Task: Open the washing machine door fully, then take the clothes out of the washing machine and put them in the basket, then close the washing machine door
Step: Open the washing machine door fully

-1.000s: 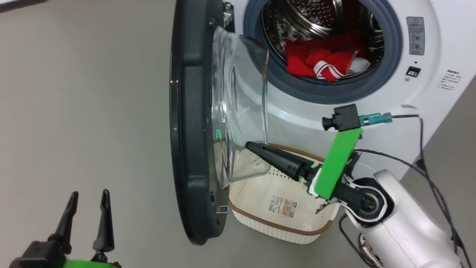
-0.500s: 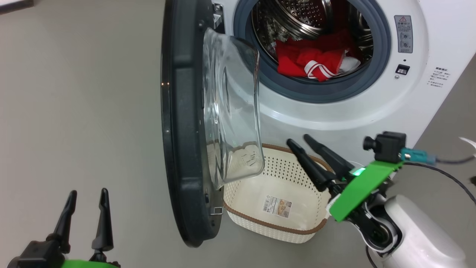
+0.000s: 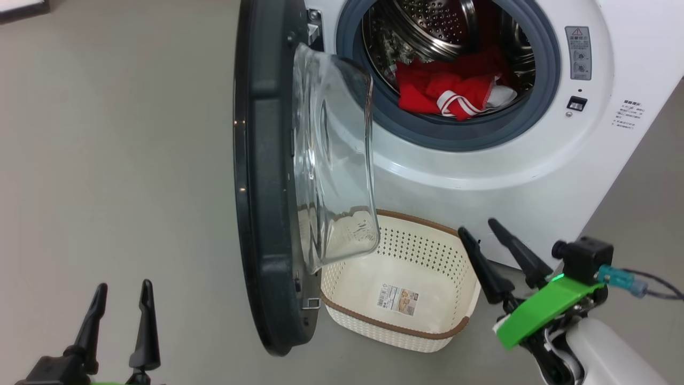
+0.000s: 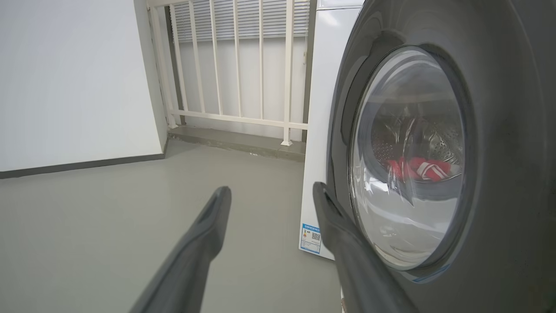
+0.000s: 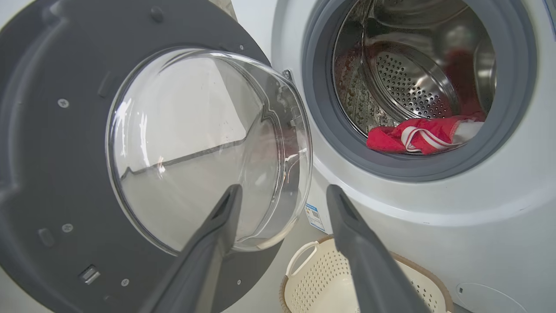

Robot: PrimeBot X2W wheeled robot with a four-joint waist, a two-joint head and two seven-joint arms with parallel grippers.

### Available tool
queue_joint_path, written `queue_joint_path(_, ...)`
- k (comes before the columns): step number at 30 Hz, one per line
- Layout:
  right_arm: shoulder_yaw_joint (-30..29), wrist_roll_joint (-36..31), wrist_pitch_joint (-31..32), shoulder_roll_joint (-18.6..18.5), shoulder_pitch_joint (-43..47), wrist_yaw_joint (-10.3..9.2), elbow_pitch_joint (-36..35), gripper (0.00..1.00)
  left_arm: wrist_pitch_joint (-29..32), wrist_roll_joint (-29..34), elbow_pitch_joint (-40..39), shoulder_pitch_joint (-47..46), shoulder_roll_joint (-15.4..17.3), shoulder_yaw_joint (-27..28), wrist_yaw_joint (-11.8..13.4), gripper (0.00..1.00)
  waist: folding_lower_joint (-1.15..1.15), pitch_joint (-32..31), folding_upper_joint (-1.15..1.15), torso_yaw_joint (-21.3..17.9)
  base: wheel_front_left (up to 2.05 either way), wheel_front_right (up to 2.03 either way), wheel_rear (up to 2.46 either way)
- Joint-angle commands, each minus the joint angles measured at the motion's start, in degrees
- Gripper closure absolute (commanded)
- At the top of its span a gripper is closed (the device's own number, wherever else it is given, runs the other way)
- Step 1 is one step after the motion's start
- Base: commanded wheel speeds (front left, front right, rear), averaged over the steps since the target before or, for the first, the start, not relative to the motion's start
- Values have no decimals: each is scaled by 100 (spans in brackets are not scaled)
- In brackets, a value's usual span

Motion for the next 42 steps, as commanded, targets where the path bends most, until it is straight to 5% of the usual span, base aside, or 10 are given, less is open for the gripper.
queue_joint_path(1, -5, -244, -66, 30, 103, 52, -42, 0, -31, 44, -174, -89, 77, 216, -17, 0, 0, -8, 0, -7, 0, 0, 0)
queue_joint_path(16, -969, -1596, -75, 596, 810, 52, -263, 0, -31, 56, -247, -60, 95, 296, -17, 0, 0, -75, 0, -83, 0, 0, 0)
queue_joint_path(42, -1290, -1967, -75, 776, 890, 52, -300, 0, -31, 74, -250, -35, 60, 346, -17, 0, 0, -112, 0, -119, 0, 0, 0)
